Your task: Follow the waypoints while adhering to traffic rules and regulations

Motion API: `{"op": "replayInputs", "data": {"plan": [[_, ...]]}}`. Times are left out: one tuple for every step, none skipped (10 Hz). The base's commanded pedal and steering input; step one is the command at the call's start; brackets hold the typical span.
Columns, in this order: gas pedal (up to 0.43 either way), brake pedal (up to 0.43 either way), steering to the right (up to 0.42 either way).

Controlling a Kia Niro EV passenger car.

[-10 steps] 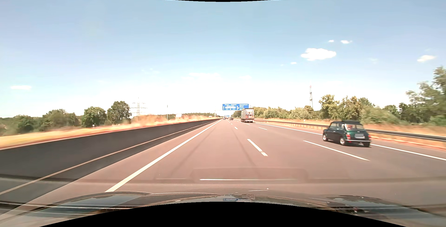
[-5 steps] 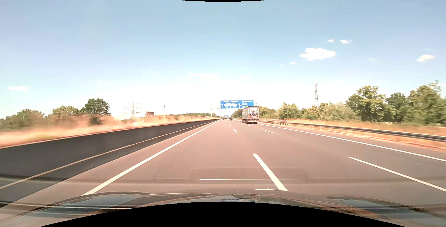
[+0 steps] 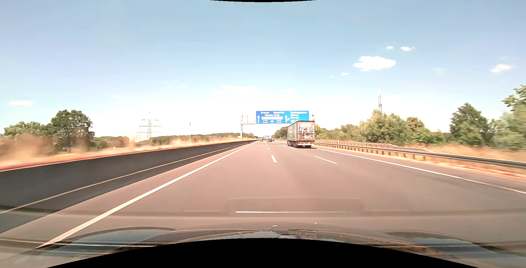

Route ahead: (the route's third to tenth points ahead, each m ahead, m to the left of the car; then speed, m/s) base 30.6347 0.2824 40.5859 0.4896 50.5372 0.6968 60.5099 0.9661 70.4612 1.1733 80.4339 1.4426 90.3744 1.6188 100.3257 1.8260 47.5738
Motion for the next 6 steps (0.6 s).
{"op": "replayInputs", "data": {"plan": [[0.72,0.0,-0.001],[0.72,0.0,-0.002],[0.72,0.0,-0.004],[0.72,0.0,-0.005],[0.72,0.0,-0.006],[0.72,0.0,-0.006]]}}
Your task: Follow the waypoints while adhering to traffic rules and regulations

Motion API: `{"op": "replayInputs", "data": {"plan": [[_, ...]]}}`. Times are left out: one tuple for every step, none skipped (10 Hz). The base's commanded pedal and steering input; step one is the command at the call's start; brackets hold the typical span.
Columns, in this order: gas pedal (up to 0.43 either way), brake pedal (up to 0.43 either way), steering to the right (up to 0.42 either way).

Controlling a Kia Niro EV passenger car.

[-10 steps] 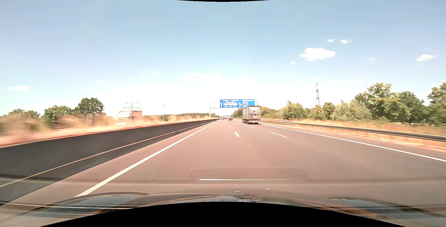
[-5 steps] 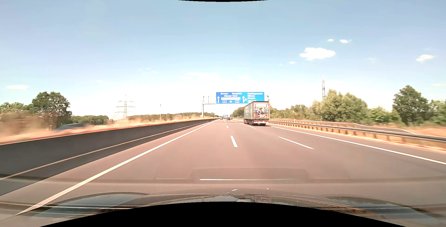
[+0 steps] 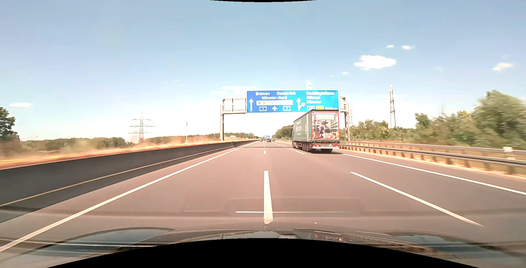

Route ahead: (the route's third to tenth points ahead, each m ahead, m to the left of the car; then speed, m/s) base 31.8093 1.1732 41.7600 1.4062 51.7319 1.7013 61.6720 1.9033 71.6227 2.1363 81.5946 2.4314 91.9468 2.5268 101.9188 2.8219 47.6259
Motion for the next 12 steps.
{"op": "replayInputs", "data": {"plan": [[0.72,0.0,-0.005],[0.713,0.0,-0.005],[0.713,0.0,-0.005],[0.713,0.0,-0.005],[0.713,0.0,-0.005],[0.713,0.0,-0.006],[0.713,0.0,-0.006],[0.713,0.0,-0.006],[0.713,0.0,-0.005],[0.713,0.0,-0.005],[0.713,0.0,-0.005],[0.713,0.0,-0.005]]}}
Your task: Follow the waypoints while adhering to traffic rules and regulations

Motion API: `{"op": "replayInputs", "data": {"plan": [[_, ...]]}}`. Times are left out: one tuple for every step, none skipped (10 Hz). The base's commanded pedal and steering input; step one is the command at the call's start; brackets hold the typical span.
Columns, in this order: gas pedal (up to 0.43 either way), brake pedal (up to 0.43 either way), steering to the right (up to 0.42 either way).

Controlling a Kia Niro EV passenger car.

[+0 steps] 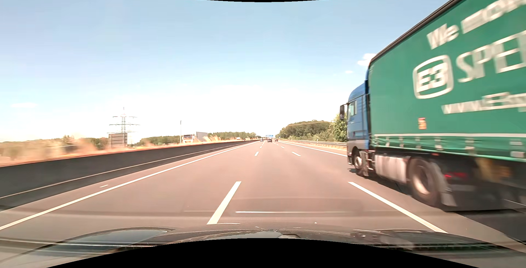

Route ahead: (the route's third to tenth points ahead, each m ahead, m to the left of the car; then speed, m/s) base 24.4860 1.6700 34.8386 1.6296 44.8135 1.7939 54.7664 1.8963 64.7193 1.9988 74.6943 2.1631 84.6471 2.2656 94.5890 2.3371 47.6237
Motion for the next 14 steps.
{"op": "replayInputs", "data": {"plan": [[0.713,0.0,-0.006],[0.713,0.0,-0.005],[0.713,0.0,-0.005],[0.713,0.0,-0.004],[0.713,0.0,-0.004],[0.713,0.0,-0.003],[0.713,0.0,-0.001],[0.713,0.0,0.0],[0.713,0.0,0.0],[0.713,0.0,0.0],[0.713,0.0,0.0],[0.713,0.0,0.0],[0.713,0.0,0.0],[0.713,0.0,0.0]]}}
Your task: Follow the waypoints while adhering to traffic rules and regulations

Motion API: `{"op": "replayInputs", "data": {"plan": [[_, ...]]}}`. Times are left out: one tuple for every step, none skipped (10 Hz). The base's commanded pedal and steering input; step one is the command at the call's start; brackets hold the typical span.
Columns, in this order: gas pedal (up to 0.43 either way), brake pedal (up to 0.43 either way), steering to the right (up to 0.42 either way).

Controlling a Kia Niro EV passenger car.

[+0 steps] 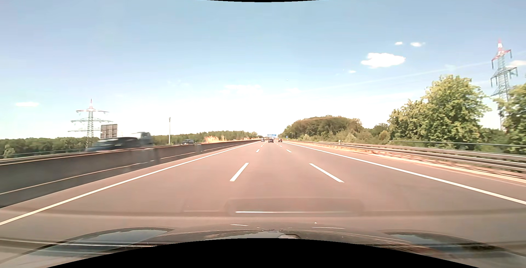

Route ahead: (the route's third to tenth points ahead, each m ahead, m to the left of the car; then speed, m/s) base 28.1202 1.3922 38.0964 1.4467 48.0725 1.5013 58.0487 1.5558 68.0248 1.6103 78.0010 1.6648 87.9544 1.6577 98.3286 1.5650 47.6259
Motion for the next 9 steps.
{"op": "replayInputs", "data": {"plan": [[0.713,0.0,0.0],[0.713,0.0,0.0],[0.713,0.0,-0.001],[0.713,0.0,-0.001],[0.713,0.0,-0.001],[0.713,0.0,-0.001],[0.713,0.0,-0.001],[0.713,0.0,-0.001],[0.713,0.0,-0.002]]}}
